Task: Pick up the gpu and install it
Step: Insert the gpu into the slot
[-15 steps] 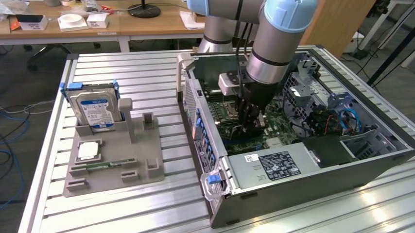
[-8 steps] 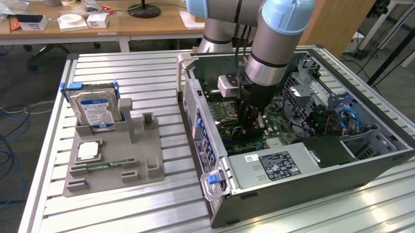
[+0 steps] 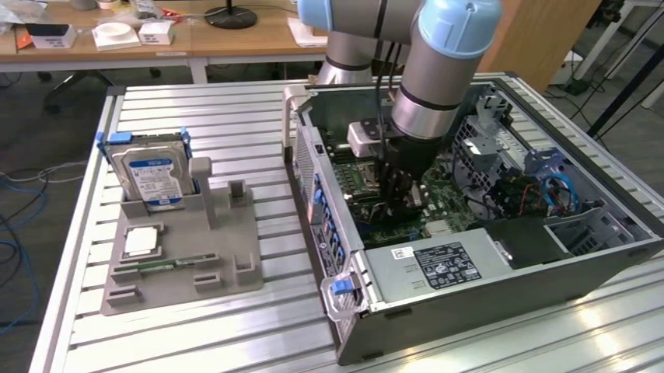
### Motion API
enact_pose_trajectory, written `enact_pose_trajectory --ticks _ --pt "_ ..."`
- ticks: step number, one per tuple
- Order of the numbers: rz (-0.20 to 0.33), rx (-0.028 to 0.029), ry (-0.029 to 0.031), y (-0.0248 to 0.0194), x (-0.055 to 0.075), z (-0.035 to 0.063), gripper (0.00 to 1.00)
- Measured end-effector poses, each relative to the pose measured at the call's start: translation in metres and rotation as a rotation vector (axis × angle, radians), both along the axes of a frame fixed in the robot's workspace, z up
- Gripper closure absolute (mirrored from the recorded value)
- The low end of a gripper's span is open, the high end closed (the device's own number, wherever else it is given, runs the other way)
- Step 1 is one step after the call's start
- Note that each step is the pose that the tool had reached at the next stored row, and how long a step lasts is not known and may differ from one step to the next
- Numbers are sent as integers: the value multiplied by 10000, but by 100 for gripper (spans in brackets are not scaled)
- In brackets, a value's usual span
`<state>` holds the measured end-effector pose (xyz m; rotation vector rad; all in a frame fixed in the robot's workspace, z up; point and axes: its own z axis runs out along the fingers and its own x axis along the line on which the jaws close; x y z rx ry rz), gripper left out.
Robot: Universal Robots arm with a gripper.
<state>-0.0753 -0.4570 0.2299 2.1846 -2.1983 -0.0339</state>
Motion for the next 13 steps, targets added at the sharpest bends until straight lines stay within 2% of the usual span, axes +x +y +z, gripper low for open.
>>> enact_pose_trajectory --ticks 1,3,4,5,9,10,11,13 --pt "0 -3 -2 0 0 0 73" --pt "-2 26 -15 1 0 -13 72" --pt "2 22 -15 0 2 -12 66" --pt "3 6 -6 -1 2 -4 66" --pt "3 2 -4 -2 1 -2 65" --pt "3 2 -4 -2 1 -2 59" --pt "3 2 -4 -2 1 -2 59" --pt "3 2 -4 -2 1 -2 48"
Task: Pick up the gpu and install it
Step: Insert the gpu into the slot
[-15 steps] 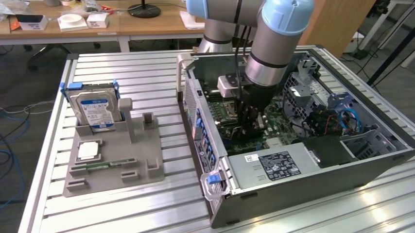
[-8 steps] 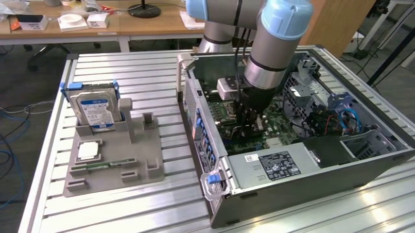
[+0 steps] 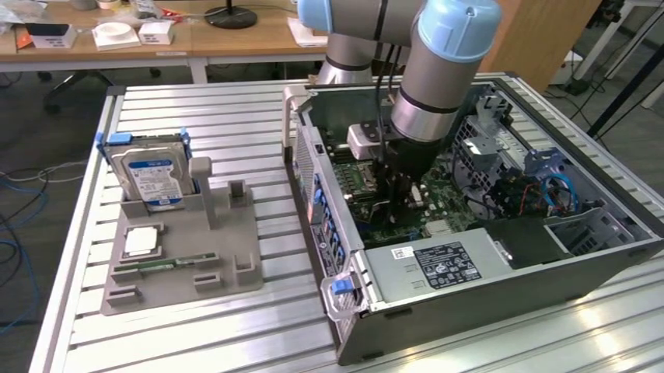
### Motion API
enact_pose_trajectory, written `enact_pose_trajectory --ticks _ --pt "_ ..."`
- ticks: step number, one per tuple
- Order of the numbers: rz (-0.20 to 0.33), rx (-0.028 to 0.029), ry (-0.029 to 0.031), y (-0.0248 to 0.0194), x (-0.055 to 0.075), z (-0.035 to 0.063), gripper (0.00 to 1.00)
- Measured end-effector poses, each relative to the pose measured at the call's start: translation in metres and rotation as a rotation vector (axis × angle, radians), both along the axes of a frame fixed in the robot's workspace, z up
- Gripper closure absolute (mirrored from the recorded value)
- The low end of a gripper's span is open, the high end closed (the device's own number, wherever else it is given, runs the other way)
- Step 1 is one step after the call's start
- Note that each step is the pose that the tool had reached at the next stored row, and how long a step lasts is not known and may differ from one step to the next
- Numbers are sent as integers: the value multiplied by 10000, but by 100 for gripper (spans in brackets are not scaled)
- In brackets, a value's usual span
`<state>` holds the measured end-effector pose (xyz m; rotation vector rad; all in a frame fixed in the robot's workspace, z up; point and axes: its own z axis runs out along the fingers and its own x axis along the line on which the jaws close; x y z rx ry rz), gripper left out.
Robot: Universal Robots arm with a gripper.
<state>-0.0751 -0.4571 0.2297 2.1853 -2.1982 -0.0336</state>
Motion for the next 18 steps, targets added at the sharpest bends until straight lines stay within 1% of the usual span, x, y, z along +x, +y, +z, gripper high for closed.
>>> enact_pose_trajectory --ticks 1,2,4,6,12,13,14,15,16,17,18 --pt "0 0 0 0 0 0 48" --pt "0 0 0 0 0 0 41" --pt "-1 6 2 0 -1 14 41" --pt "-1 31 0 0 0 88 41" --pt "0 80 0 0 0 336 41" --pt "0 83 0 3 0 380 41" --pt "1 86 -1 25 1 409 41" --pt "2 86 -1 50 1 425 43" --pt "0 83 0 64 0 438 49" --pt "0 81 0 65 0 441 49" --pt "1 82 0 65 0 440 56"
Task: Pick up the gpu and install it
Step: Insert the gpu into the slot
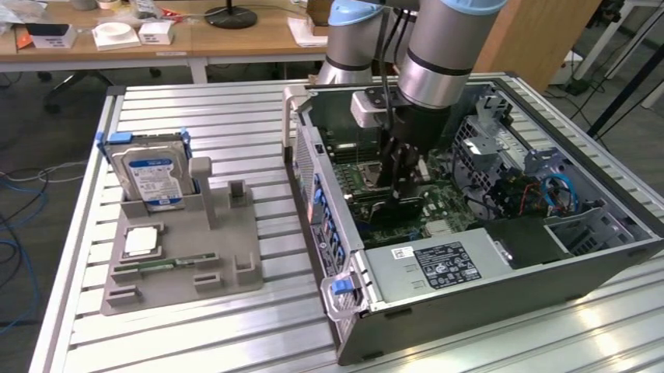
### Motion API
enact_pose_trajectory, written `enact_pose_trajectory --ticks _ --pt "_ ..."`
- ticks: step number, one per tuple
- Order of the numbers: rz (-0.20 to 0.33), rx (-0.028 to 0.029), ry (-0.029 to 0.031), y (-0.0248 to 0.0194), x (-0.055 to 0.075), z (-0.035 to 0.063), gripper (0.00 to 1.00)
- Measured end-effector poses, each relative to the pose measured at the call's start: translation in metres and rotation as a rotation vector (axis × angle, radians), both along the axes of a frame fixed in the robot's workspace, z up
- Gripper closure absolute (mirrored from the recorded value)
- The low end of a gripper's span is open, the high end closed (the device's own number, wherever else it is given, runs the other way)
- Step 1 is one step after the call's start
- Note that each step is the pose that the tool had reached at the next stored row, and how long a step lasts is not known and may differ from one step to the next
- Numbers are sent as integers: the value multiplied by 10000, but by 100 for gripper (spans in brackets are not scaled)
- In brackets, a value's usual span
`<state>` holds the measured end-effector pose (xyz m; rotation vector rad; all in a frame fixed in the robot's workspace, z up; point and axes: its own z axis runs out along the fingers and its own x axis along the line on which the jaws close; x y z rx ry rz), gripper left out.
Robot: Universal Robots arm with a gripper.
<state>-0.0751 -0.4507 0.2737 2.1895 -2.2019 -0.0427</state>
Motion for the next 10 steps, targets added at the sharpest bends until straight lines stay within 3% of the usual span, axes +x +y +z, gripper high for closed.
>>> enact_pose_trajectory --ticks 1,3,6,10 --pt "0 1 -1 0 0 0 61" --pt "-1 1 -1 0 0 0 61" --pt "-1 0 0 0 0 0 79" --pt "-1 1 0 0 0 0 89"
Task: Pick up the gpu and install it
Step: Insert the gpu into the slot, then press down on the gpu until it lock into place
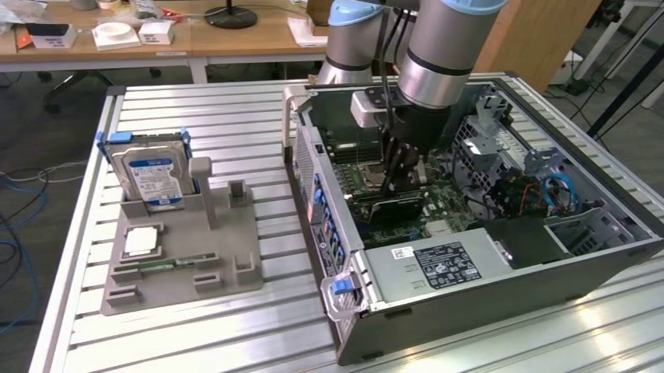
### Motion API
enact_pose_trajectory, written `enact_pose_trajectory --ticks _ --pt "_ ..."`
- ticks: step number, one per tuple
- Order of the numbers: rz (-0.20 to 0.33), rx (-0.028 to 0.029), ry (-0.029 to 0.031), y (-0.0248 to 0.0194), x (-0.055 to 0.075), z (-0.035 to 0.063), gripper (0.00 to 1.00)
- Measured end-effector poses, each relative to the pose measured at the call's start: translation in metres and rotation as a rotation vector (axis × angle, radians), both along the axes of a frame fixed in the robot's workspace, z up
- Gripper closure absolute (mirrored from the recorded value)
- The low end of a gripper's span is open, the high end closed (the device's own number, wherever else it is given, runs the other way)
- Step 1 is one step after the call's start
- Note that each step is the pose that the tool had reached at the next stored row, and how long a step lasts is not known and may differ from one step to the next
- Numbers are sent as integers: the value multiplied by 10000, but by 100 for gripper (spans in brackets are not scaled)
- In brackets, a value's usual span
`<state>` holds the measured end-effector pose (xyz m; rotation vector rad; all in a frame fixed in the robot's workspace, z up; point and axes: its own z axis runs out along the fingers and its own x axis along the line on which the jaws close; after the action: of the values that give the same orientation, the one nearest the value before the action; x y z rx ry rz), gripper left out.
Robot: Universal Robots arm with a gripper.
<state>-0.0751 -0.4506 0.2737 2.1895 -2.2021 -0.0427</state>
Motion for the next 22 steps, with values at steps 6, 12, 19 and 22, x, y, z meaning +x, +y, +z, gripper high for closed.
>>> enact_pose_trajectory --ticks 6,12,19,22 --pt "-1 0 0 0 0 0 89" --pt "0 0 0 0 0 0 89" --pt "-9 -15 -34 0 -5 -101 89" --pt "-8 -40 -104 -2 -14 -135 89"
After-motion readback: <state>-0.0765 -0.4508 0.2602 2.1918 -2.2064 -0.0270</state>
